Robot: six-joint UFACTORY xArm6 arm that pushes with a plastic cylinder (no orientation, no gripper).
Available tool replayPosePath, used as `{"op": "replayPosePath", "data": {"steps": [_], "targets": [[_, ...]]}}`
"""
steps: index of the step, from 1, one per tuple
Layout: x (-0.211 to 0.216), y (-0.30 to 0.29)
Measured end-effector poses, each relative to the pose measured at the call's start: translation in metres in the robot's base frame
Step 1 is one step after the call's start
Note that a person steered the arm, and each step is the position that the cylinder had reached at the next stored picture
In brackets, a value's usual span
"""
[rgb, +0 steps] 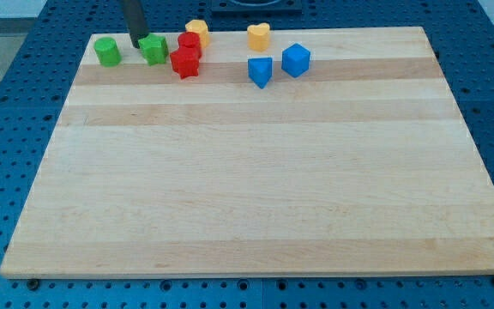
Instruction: Push the green star into the red star
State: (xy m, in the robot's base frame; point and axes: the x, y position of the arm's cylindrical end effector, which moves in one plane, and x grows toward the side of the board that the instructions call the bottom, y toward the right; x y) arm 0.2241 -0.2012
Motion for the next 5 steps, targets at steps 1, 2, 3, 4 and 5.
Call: {"op": "replayPosePath", "data": {"steps": [1, 2, 3, 4, 5], "targets": [[0.020, 0.019], [0.038, 0.032], [0.043, 0.032], [0.044, 0.045], [0.044, 0.055]]}}
